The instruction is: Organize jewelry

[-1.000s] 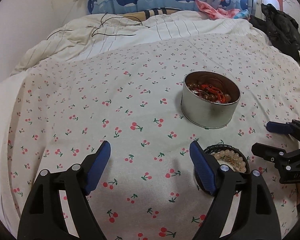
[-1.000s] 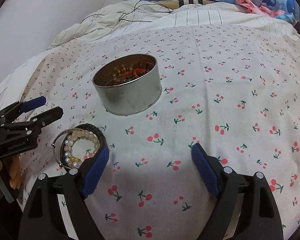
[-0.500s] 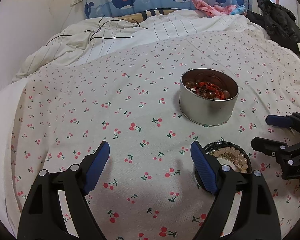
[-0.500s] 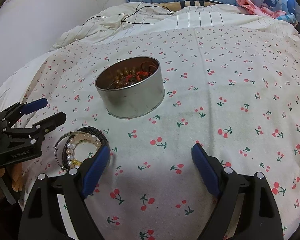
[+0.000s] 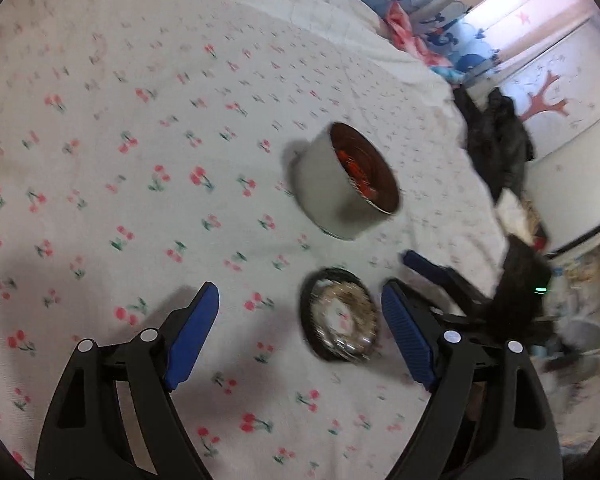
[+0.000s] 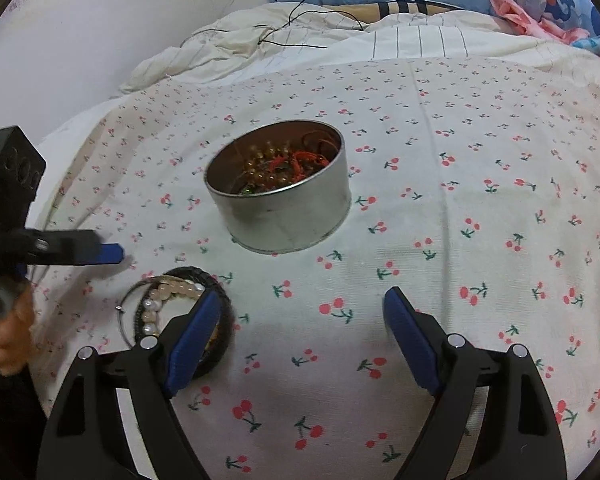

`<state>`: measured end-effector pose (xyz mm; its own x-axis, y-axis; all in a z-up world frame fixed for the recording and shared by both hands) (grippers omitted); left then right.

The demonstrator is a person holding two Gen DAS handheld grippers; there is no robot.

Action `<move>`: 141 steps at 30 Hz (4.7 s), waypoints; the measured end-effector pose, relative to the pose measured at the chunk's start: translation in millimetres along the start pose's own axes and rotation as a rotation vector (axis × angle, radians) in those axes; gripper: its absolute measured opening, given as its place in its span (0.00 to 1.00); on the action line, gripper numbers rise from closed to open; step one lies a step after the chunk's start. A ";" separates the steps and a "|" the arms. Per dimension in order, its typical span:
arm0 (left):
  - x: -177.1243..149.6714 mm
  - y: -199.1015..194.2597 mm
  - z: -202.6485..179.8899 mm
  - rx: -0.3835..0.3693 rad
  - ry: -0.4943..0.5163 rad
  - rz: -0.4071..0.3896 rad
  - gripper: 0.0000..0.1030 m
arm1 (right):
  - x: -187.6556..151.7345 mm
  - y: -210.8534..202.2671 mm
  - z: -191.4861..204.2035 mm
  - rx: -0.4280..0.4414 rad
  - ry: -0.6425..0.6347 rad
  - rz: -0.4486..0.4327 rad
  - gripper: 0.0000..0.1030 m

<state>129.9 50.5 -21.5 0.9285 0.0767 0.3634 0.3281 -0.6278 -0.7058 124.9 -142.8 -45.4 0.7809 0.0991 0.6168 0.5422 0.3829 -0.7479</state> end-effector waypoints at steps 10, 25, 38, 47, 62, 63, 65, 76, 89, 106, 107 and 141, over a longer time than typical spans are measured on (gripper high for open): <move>-16.3 14.3 -16.5 -0.107 0.006 0.088 0.77 | -8.5 8.5 12.0 -0.052 -0.104 0.044 0.74; -0.7 13.6 9.8 -0.035 -0.087 0.026 0.78 | -20.4 17.4 52.6 -0.072 -0.325 0.080 0.08; 6.6 4.3 23.7 -0.022 -0.140 -0.020 0.80 | 5.9 -38.7 46.6 0.215 -0.113 -0.064 0.08; -10.7 28.5 -2.5 -0.067 -0.043 0.069 0.81 | -4.2 -20.6 -34.6 -0.150 -0.026 0.027 0.08; -20.2 12.0 -48.8 -0.143 0.153 0.054 0.04 | -12.9 4.7 -33.0 -0.113 -0.010 0.080 0.28; -17.0 1.8 -59.7 -0.192 0.181 0.009 0.03 | -13.3 4.9 -28.2 -0.097 -0.021 0.081 0.40; -11.5 -12.8 -70.2 -0.230 0.216 -0.051 0.03 | -13.9 5.6 -21.1 -0.126 -0.062 0.078 0.46; -21.4 28.2 -40.6 -0.150 0.101 0.090 0.38 | -5.6 -10.1 -40.2 -0.134 0.047 0.010 0.66; -19.6 19.1 -46.2 -0.174 0.138 0.024 0.06 | -8.2 -3.3 -53.4 -0.224 0.040 0.047 0.68; -6.2 11.6 -20.0 -0.079 0.096 -0.028 0.07 | -10.2 -1.5 -47.9 -0.240 -0.013 0.047 0.52; -7.2 12.2 -16.2 -0.062 0.086 -0.025 0.08 | -10.0 -2.2 -47.2 -0.240 -0.010 0.044 0.49; -11.1 24.5 39.2 0.205 -0.030 0.013 0.12 | -11.2 0.5 -29.5 -0.137 -0.033 0.054 0.24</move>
<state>134.4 64.6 -66.6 0.9366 0.0945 0.3374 0.3417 -0.4585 -0.8203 125.6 -170.9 -60.0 0.8005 0.1470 0.5810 0.5389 0.2477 -0.8052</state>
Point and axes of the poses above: each gripper's, at about its wrist camera, not at the fingertips, and y roughly the way its jaws point, z to its left, x to its top, the point moved 8 cm from there along y, roughly the way its jaws point, and after that the axes turned 2 degrees about -x, right-handed, at the moved point
